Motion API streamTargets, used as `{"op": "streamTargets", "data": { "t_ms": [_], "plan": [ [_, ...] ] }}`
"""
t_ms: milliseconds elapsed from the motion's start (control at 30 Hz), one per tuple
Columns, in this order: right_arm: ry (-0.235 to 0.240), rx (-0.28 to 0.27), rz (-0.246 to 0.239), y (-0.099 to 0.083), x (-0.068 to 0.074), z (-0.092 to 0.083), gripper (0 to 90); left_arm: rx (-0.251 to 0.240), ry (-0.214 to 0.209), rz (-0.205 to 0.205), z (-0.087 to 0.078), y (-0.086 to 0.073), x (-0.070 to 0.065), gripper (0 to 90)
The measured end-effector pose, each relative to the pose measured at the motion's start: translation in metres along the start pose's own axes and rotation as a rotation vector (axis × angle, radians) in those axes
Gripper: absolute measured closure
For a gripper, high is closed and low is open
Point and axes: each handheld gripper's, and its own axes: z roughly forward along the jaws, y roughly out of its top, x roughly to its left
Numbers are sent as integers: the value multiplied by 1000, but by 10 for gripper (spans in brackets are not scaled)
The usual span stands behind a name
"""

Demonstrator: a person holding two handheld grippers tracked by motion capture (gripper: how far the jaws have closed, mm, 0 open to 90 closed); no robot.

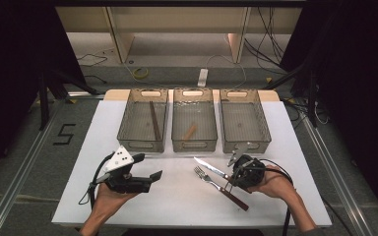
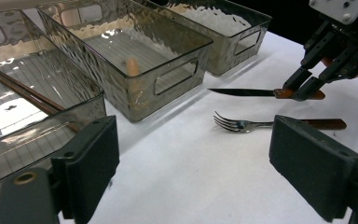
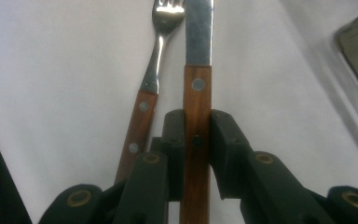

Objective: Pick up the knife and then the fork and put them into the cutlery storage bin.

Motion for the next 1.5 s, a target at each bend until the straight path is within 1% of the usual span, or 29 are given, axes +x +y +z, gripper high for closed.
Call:
{"op": "streamTargets", "data": {
  "t_ms": [33, 100, 133, 167, 200, 233, 267, 300, 333, 367, 400, 433, 467, 533, 600, 667, 800, 867, 967, 1033, 1067, 1200, 1267, 1300, 1333, 1400, 1500],
  "plan": [
    [0, 0, 0, 0, 0, 0, 770, -1, 2, -1, 0, 0, 0, 156],
    [0, -11, 20, 0, -1, -2, 770, -9, 8, -6, -1, 0, 1, 155],
    [-5, -23, 40, 0, -3, -3, 770, -13, 8, -9, -2, 0, 1, 156],
    [-5, -23, 40, 0, -3, -3, 770, -18, 6, -14, -2, 0, 2, 156],
    [-3, -43, 56, -1, -5, -5, 770, -21, 6, -16, -2, 0, 2, 156],
    [-3, -43, 56, -1, -5, -5, 770, -24, 8, -18, -3, 0, 2, 156],
    [2, -63, 75, -1, -6, -8, 770, -26, 9, -18, -3, 0, 3, 156],
    [2, -63, 75, -1, -6, -8, 770, -27, 9, -21, -3, 1, 3, 156],
    [4, -84, 87, -2, -8, -10, 770, -30, 9, -24, -3, 0, 3, 156],
    [4, -84, 87, -2, -8, -10, 770, -28, 10, -23, -3, 0, 3, 156],
    [5, -101, 108, -2, -10, -12, 770, -27, 11, -19, -3, 0, 3, 155],
    [5, -101, 108, -2, -10, -12, 770, -31, 11, -23, -3, 1, 3, 155],
    [2, -117, 120, -2, -11, -14, 770, -32, 10, -23, -3, 1, 3, 155],
    [1, -126, 115, -2, -12, -15, 770, -33, 11, -23, -3, 0, 3, 155],
    [3, -142, 135, -2, -14, -18, 770, -34, 14, -22, -3, 0, 3, 156],
    [-2, -151, 133, -2, -15, -19, 770, -33, 14, -20, -3, 0, 3, 156],
    [-1, -169, 155, 0, -20, -22, 770, -40, 19, -20, -4, 0, 3, 155],
    [-5, -172, 149, 0, -21, -22, 770, -38, 20, -20, -4, 0, 4, 155],
    [-5, -174, 157, 2, -22, -22, 770, -41, 22, -21, -4, 0, 4, 155],
    [-10, -184, 150, 3, -24, -23, 770, -43, 23, -22, -4, 0, 4, 156],
    [-11, -192, 159, 5, -24, -24, 770, -45, 24, -23, -4, 0, 4, 155],
    [-17, -208, 162, 6, -26, -26, 770, -46, 25, -23, -4, 0, 4, 155],
    [-16, -219, 179, 7, -27, -27, 770, -47, 25, -23, -4, 0, 4, 156],
    [-24, -227, 176, 7, -28, -27, 770, -46, 25, -22, -4, 0, 4, 156],
    [-24, -227, 191, 8, -29, -28, 770, -47, 26, -21, -5, 0, 4, 156],
    [-37, -234, 203, 9, -32, -29, 770, -48, 27, -22, -5, 0, 4, 156],
    [-37, -245, 216, 9, -34, -30, 770, -51, 29, -25, -5, 0, 5, 155]
  ]
}}
